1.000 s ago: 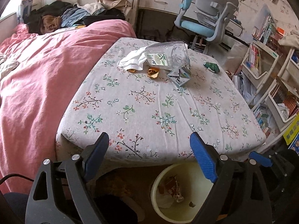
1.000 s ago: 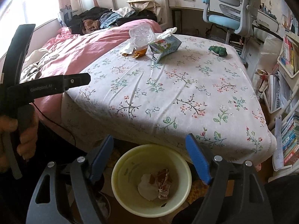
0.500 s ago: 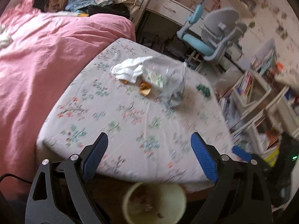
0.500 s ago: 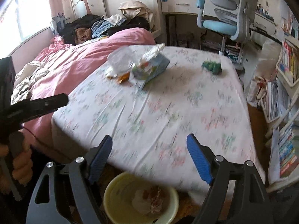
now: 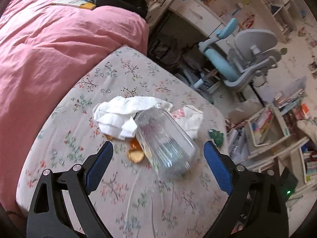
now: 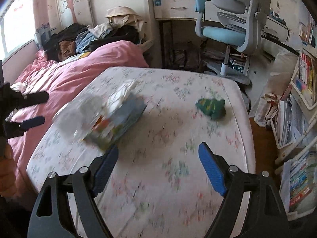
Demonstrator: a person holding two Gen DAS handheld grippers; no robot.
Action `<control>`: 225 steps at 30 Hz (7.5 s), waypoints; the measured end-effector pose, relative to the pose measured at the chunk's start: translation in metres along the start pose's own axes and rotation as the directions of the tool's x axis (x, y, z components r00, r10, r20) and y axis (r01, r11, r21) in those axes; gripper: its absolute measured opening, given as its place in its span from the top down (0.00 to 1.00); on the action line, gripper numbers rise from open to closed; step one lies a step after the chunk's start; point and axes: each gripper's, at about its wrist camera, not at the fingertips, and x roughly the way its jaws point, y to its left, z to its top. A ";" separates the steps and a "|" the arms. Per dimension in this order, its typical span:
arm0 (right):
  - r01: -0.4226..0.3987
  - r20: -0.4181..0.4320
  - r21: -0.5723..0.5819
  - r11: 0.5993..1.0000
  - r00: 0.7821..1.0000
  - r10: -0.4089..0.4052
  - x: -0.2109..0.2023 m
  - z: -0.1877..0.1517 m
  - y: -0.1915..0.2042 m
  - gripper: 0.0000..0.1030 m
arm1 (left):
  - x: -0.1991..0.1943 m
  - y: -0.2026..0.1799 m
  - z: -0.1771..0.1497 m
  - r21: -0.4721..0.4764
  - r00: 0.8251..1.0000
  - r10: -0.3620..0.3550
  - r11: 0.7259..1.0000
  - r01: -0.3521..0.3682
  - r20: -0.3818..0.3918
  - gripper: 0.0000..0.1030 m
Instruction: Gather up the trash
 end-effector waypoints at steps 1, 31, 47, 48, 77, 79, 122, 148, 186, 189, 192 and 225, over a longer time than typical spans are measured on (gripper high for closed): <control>-0.014 0.008 0.001 1.000 1.000 0.014 0.006 0.006 0.003 0.23 | 0.006 0.000 0.002 -0.008 1.000 0.006 1.000 -0.006 -0.011 0.13; 0.032 -0.016 0.116 0.993 0.999 -0.030 0.034 0.038 -0.059 0.20 | 0.064 0.020 0.015 0.281 0.958 0.261 0.934 -0.221 -0.115 0.34; 0.118 -0.130 0.152 0.981 0.987 -0.099 0.091 0.039 -0.104 0.48 | 0.047 0.021 0.010 0.357 0.961 0.245 0.915 -0.186 -0.126 0.48; 0.114 -0.130 0.152 0.982 0.987 -0.094 0.091 0.039 -0.103 0.51 | 0.044 0.023 0.010 0.349 0.964 0.235 0.920 -0.179 -0.127 0.48; -0.160 0.003 0.132 0.978 0.987 0.161 -0.063 -0.054 -0.026 0.55 | -0.052 0.031 -0.066 0.277 0.997 0.025 0.961 -0.005 -0.069 0.49; -0.162 -0.002 0.115 0.980 0.987 0.163 -0.065 -0.060 -0.019 0.55 | -0.058 0.027 -0.073 0.295 0.998 0.013 0.956 0.006 -0.062 0.49; -0.222 -0.207 0.006 0.975 0.953 0.219 -0.082 -0.168 0.054 0.54 | -0.084 0.016 -0.161 0.438 0.985 -0.051 0.891 0.119 -0.164 0.49; -0.173 -0.183 0.153 0.973 0.962 0.200 -0.096 -0.184 0.029 0.31 | -0.079 0.013 -0.186 0.489 0.964 -0.019 0.859 0.151 -0.264 0.47; -0.179 -0.091 0.215 0.960 0.975 0.203 -0.109 -0.178 0.018 0.31 | -0.066 0.003 -0.224 0.599 0.920 0.071 0.778 0.191 -0.386 0.39; -0.189 -0.081 0.211 0.959 0.974 0.210 -0.111 -0.177 0.023 0.31 | -0.073 0.005 -0.215 0.580 0.936 0.051 0.796 0.172 -0.348 0.39; -0.191 -0.078 0.195 0.962 0.975 0.209 -0.113 -0.176 0.032 0.31 | -0.081 0.006 -0.201 0.534 0.954 0.025 0.833 0.146 -0.300 0.39; -0.256 -0.075 0.122 0.959 0.961 0.266 -0.086 -0.166 0.072 0.25 | -0.069 0.065 -0.138 0.211 0.989 0.114 0.973 -0.093 -0.092 0.28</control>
